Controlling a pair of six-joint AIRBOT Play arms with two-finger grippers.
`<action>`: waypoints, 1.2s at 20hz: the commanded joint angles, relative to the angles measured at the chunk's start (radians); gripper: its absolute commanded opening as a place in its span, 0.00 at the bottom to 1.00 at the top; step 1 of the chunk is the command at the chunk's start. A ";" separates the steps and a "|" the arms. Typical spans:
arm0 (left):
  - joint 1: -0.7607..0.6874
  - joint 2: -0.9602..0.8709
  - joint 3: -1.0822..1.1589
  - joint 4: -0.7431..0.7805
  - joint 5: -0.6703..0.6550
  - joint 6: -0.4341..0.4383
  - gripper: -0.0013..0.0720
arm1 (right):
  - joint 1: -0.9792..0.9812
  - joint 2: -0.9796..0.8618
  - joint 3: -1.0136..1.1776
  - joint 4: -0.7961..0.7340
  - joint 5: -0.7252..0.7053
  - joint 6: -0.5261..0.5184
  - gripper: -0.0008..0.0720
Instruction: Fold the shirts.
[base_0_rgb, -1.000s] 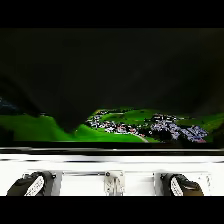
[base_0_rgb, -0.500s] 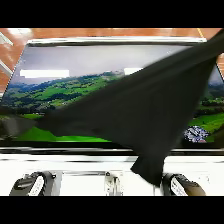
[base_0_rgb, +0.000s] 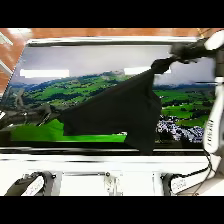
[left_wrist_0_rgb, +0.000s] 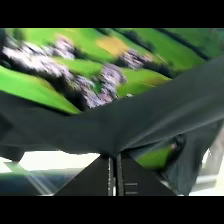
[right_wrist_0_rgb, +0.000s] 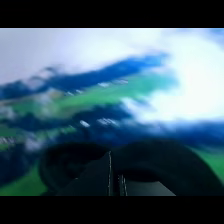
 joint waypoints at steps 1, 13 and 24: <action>0.000 -0.276 0.089 -0.073 0.097 0.151 0.07 | 0.087 -0.166 0.000 0.035 -0.146 0.029 0.11; 0.243 -0.476 0.506 0.317 -0.438 -0.008 0.75 | -0.034 0.003 0.002 0.022 0.301 -0.087 0.83; 0.225 -0.405 -0.018 0.305 -0.214 0.258 0.76 | -0.276 0.043 -0.099 0.093 0.653 -0.085 0.83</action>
